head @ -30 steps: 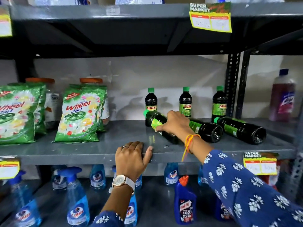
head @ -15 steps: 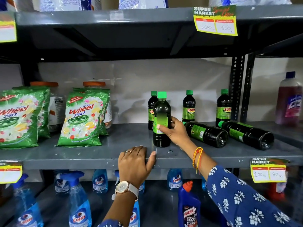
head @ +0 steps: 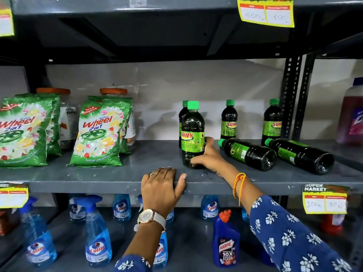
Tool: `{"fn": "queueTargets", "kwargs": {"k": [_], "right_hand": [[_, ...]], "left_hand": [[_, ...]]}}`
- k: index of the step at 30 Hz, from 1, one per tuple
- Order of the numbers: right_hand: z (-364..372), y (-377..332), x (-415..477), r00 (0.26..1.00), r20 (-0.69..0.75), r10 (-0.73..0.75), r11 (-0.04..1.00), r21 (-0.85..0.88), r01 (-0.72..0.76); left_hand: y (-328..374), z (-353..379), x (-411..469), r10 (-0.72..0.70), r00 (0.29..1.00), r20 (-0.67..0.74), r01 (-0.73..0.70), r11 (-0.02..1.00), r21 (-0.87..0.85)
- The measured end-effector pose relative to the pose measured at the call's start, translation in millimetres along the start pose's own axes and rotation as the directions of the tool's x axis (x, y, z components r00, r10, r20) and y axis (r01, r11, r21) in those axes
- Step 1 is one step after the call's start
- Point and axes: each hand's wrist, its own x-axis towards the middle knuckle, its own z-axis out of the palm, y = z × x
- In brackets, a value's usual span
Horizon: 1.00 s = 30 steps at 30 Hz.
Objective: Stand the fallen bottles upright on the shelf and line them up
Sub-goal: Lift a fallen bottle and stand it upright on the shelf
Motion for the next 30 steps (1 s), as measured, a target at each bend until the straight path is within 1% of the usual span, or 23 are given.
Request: {"fn": "queueTargets", "kwargs": {"k": [2, 4, 6, 9, 12, 15, 17, 20, 22, 26, 30], "right_hand": [[0.9, -1.0, -1.2, 1.000, 0.006, -0.018, 1.000, -0.008, 0.018], [2.0, -0.8, -2.1, 0.999, -0.023, -0.025, 0.998, -0.065, 0.023], [1.4, 1.0, -0.8, 0.999, -0.036, -0.023, 0.997, -0.068, 0.021], [-0.5, 1.7, 0.1, 1.000, 0.013, 0.001, 1.000, 0.020, -0.001], [-0.5, -1.0, -0.5, 0.995, 0.094, -0.029, 0.996, 0.085, 0.021], [1.0, -0.9, 0.2, 0.997, 0.067, -0.026, 0.999, 0.044, 0.023], [0.2, 0.1, -0.5, 0.998, 0.044, -0.040, 0.998, 0.050, 0.037], [-1.2, -3.4, -3.5, 0.996, 0.062, -0.072, 0.997, 0.039, 0.070], [-1.6, -6.5, -5.7, 0.996, 0.063, -0.063, 0.998, 0.027, 0.061], [-3.1, -13.1, -13.2, 1.000, 0.006, -0.023, 0.999, -0.025, 0.023], [-7.1, -21.0, -23.7, 1.000, 0.020, -0.019, 0.997, -0.075, 0.021]], "left_hand": [[0.5, -0.4, -0.3, -0.002, 1.000, 0.005, 0.002, 1.000, -0.004], [0.7, -1.1, -0.7, -0.006, 1.000, 0.012, 0.006, 1.000, -0.004], [0.9, -1.8, -1.4, -0.010, 1.000, 0.018, 0.010, 1.000, -0.006], [1.5, -2.7, -2.0, -0.012, 1.000, 0.022, 0.012, 1.000, -0.015], [3.1, -3.6, -2.1, -0.012, 1.000, 0.028, 0.012, 1.000, -0.019], [2.9, -3.9, -1.7, -0.012, 1.000, 0.029, 0.012, 1.000, -0.018], [3.1, -4.0, -1.6, -0.010, 0.999, 0.034, 0.011, 1.000, -0.014], [2.8, -3.5, -1.4, -0.009, 0.999, 0.041, 0.009, 1.000, -0.010], [1.8, -3.2, -1.9, -0.007, 0.999, 0.040, 0.007, 1.000, -0.010], [0.9, -2.9, 0.6, -0.008, 0.999, 0.035, 0.008, 1.000, -0.003], [-0.8, -0.7, 1.2, 0.002, 1.000, -0.001, -0.002, 1.000, -0.012]]}}
